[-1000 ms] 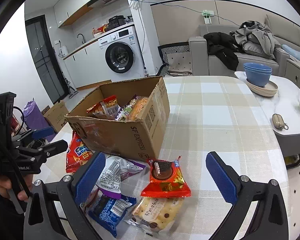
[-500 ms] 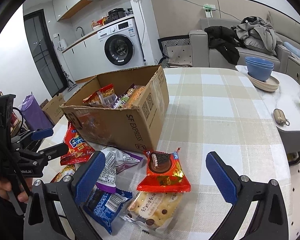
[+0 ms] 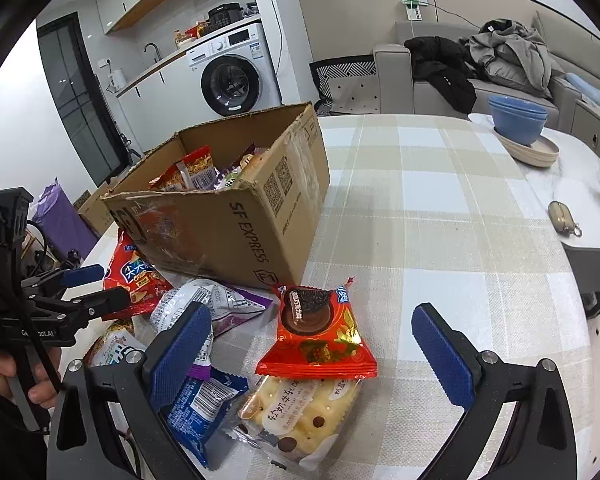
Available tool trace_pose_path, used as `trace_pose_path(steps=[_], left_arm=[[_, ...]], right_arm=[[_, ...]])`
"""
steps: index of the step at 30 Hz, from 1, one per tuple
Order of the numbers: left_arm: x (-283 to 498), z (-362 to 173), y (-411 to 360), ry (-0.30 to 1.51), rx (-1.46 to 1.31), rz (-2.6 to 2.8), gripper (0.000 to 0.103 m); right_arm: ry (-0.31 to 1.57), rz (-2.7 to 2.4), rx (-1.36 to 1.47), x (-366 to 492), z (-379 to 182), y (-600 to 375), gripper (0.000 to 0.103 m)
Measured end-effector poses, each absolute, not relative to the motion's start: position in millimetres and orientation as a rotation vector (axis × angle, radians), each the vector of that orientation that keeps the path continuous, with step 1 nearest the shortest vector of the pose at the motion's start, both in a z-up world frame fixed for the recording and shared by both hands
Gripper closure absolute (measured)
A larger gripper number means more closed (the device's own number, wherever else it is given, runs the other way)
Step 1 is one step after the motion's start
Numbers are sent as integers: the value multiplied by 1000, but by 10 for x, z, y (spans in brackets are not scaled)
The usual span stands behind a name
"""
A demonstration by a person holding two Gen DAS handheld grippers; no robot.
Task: Organize snacks
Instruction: 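Close the left gripper on the red chip bag while the right gripper closes on another red Oreo pack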
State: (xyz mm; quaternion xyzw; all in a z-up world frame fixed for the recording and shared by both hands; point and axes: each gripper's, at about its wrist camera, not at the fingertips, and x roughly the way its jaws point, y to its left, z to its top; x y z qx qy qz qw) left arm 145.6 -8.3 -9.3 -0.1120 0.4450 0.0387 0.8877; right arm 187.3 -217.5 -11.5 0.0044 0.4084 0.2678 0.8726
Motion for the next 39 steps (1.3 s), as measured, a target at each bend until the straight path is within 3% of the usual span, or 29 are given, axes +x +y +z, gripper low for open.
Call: trace_pose_path(steps=[19,27,32,35,39], left_arm=[[1789,-300,-73,973,-279,75,1],[1836,-335,-235,969,-195,58,6],[1881,-356,-367,966,-122,58,12],[1893,-374,-417,963,-93,67,20],[1917,-368,-457,952,-75,54,30]], right_arm=[[895,557,2,1954,-353,-2088,2],[914,557,-3,1955,-422,-2057,23],[915,561,-6,1959,-443,-2053,27],[920,559,-14,1959,-456,-2045,38],[911,557,-21,1945,-460,-2050,43]])
